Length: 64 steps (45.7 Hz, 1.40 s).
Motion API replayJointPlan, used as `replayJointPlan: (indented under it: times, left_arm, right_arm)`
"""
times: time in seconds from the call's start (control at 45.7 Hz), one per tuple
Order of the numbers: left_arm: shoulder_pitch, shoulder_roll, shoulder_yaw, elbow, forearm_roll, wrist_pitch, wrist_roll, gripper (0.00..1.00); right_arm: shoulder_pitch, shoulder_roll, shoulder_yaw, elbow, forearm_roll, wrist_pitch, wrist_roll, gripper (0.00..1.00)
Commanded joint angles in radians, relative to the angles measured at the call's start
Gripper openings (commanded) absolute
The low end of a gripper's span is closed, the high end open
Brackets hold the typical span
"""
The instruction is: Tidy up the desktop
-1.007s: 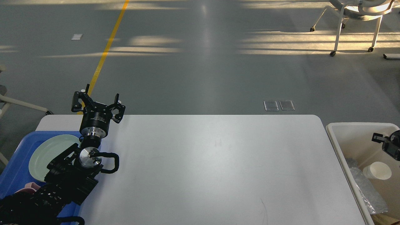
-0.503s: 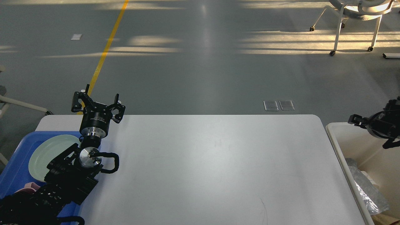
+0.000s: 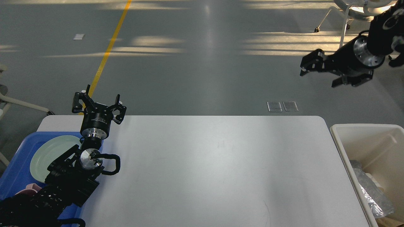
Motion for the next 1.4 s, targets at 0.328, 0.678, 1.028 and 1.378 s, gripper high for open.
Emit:
replayJointPlan:
  times: [0.328,0.678,1.028,1.378]
  left_arm:
    - [0.0,0.0,0.0,0.0,0.0,0.0,0.0,1.0]
    - [0.0,0.0,0.0,0.0,0.0,0.0,0.0,1.0]
    - [0.0,0.0,0.001,0.0,0.0,0.0,0.0,1.0]
    - [0.0,0.0,0.001,0.0,0.0,0.0,0.0,1.0]
  right_arm:
    - [0.307,-0.021,0.27,0.007,0.057,0.317,0.001,1.0]
    - [0.318,0.017,0.387,-0.007,0.052,0.317,0.001,1.0]
    - [0.068,0.18,0.424,-0.373,0.061,0.317,0.001,1.0]
    - [-0.316,0.421,0.806,-0.892,0.095,0.317,0.001,1.0]
